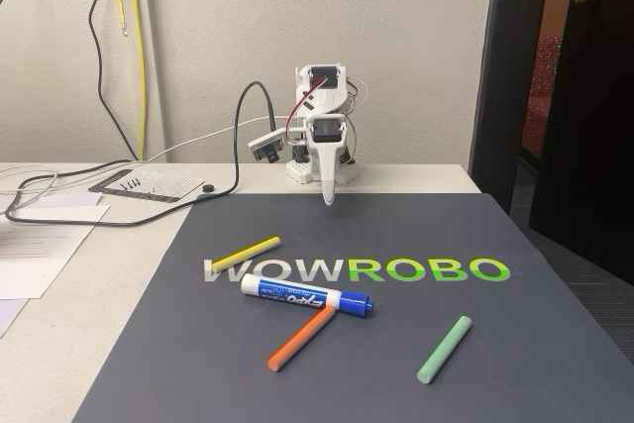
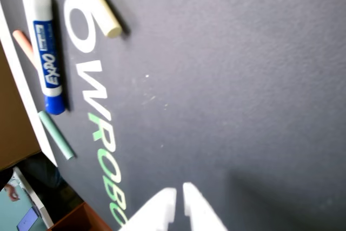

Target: Pick up the blue marker.

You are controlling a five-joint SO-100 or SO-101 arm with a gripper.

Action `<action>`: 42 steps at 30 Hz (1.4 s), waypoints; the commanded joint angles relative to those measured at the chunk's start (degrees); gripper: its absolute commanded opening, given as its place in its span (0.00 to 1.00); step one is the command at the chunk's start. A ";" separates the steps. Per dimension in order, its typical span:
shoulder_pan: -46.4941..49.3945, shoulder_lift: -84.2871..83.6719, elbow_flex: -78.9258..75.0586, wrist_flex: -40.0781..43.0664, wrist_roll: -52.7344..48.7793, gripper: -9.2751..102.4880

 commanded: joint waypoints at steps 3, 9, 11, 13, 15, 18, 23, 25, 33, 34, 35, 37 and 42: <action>0.53 2.81 -6.06 3.60 -0.44 0.08; 1.23 3.25 -10.20 7.47 -1.32 0.08; 1.23 3.08 -11.95 8.70 -0.88 0.08; 0.79 3.16 -13.62 9.84 0.26 0.08; 0.26 2.99 -15.38 10.46 1.67 0.08; 0.00 1.41 -18.11 10.46 2.81 0.08; 0.53 -2.02 -21.71 7.56 3.78 0.08; 0.53 -2.55 -22.41 5.45 4.22 0.08; 2.46 -19.25 -36.91 6.42 3.25 0.08; 2.64 -20.83 -38.50 6.59 3.25 0.08; 2.81 -22.41 -39.99 6.77 3.16 0.08; 3.34 -26.02 -43.68 7.73 3.16 0.08; 5.27 -36.04 -54.14 10.72 2.64 0.08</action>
